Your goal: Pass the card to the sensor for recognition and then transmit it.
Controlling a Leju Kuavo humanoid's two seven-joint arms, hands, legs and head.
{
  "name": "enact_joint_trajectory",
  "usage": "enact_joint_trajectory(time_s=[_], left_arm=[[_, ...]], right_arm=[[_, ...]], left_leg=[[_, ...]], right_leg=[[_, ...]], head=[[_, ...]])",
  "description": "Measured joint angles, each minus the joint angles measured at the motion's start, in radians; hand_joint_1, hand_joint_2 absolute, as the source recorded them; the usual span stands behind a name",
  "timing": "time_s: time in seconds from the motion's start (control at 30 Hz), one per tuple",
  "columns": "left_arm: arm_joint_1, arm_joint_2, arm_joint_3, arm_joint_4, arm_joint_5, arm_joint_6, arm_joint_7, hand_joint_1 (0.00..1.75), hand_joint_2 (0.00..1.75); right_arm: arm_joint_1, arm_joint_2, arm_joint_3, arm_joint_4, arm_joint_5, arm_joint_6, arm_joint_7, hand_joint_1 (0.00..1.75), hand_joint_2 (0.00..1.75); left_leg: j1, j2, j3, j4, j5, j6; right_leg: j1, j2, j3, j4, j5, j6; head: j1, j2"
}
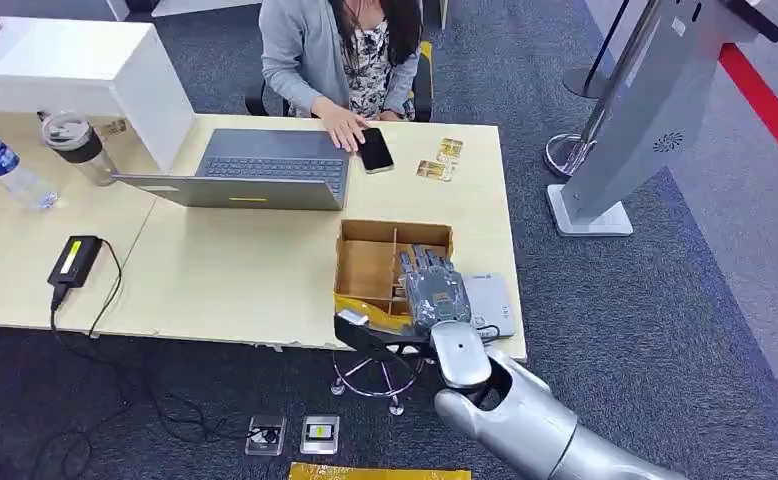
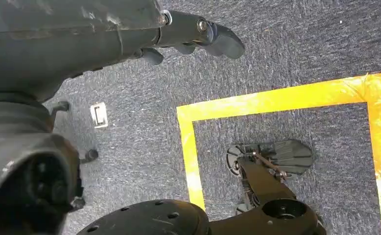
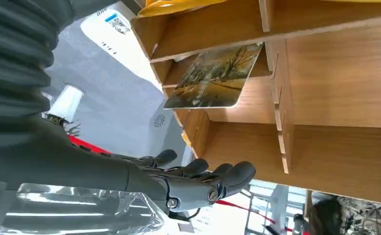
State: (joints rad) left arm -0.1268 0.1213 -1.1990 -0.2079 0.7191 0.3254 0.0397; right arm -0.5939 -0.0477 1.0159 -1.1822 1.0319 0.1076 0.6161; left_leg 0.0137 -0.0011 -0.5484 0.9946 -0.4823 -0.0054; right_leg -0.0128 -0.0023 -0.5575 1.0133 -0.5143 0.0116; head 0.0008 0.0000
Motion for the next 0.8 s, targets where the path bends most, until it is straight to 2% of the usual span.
enact_joint_trajectory(time_s=[0.8], left_arm=[[0.0,0.0,0.0,0.0,0.0,0.002,0.003,0.0,0.0]], right_arm=[[0.0,0.003,0.005,0.021,-0.011,-0.003,0.0,0.0,1.75]], left_leg=[[0.0,0.0,0.0,0.0,0.0,0.0]], right_leg=[[0.0,0.0,0.0,0.0,0.0,0.0]], head=[[0.0,0.0]])
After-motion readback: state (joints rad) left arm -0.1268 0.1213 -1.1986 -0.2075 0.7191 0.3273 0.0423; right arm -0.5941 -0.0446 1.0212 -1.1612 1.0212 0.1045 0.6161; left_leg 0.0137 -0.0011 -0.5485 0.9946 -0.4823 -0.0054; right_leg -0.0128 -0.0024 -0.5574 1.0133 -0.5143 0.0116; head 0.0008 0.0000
